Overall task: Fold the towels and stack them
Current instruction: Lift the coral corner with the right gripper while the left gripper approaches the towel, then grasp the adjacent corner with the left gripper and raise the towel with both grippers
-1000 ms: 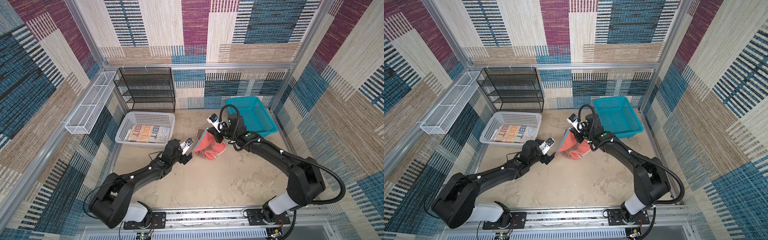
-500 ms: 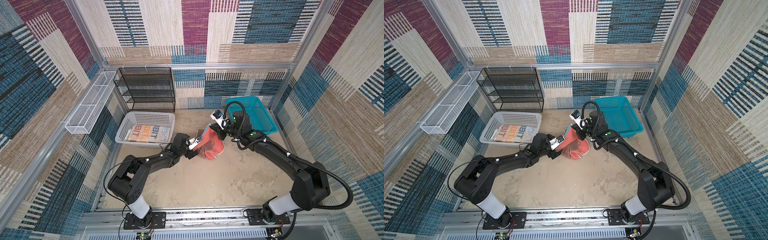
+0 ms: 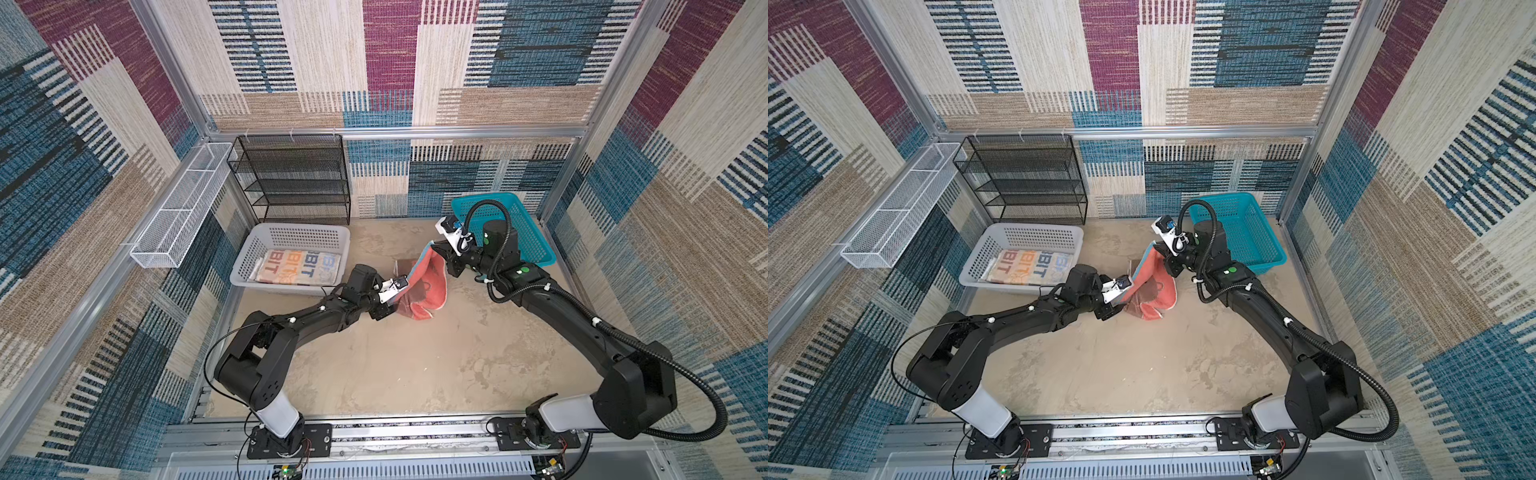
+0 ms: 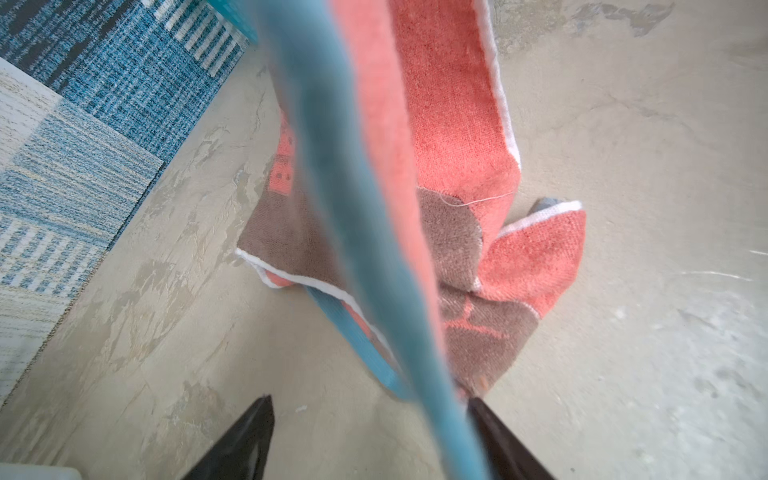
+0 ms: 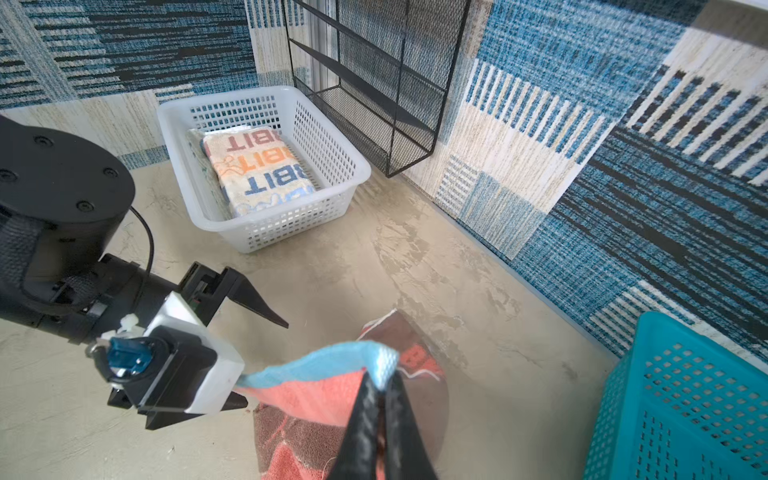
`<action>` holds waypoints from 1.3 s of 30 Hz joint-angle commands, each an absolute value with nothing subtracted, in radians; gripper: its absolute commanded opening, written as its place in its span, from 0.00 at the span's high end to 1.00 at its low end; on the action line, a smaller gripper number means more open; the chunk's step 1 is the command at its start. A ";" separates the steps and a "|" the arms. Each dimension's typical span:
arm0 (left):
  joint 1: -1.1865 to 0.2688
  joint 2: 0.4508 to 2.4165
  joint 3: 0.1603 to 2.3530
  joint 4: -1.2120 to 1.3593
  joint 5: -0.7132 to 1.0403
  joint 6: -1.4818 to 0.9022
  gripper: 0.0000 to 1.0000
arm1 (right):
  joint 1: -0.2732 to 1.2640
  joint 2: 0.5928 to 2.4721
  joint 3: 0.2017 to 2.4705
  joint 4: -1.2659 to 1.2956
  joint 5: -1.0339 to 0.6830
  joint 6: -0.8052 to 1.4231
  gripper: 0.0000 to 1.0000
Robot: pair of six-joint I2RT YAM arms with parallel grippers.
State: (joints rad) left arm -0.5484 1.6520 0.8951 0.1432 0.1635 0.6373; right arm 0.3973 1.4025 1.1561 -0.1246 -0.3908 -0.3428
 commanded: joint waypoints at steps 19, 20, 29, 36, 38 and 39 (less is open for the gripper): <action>-0.556 1.646 1.020 -0.019 -0.010 0.465 1.00 | 0.362 1.382 1.105 -0.025 -0.363 -0.255 1.00; -0.554 1.642 1.047 -0.056 -0.049 0.431 1.00 | 0.355 1.381 1.097 -0.015 -0.363 -0.235 1.00; -0.548 1.632 1.340 -0.443 -0.170 0.229 1.00 | 0.301 1.349 1.062 0.080 -0.373 -0.110 1.00; -0.549 1.558 1.537 -0.635 -0.197 0.134 1.00 | 0.299 1.307 1.159 0.039 -0.385 -0.117 1.00; -0.549 1.515 1.564 -0.650 -0.193 0.109 1.00 | 0.299 1.282 1.180 0.022 -0.382 -0.113 1.00; -0.550 1.490 1.578 -0.661 -0.188 0.097 1.00 | 0.299 1.269 1.195 0.007 -0.386 -0.115 1.00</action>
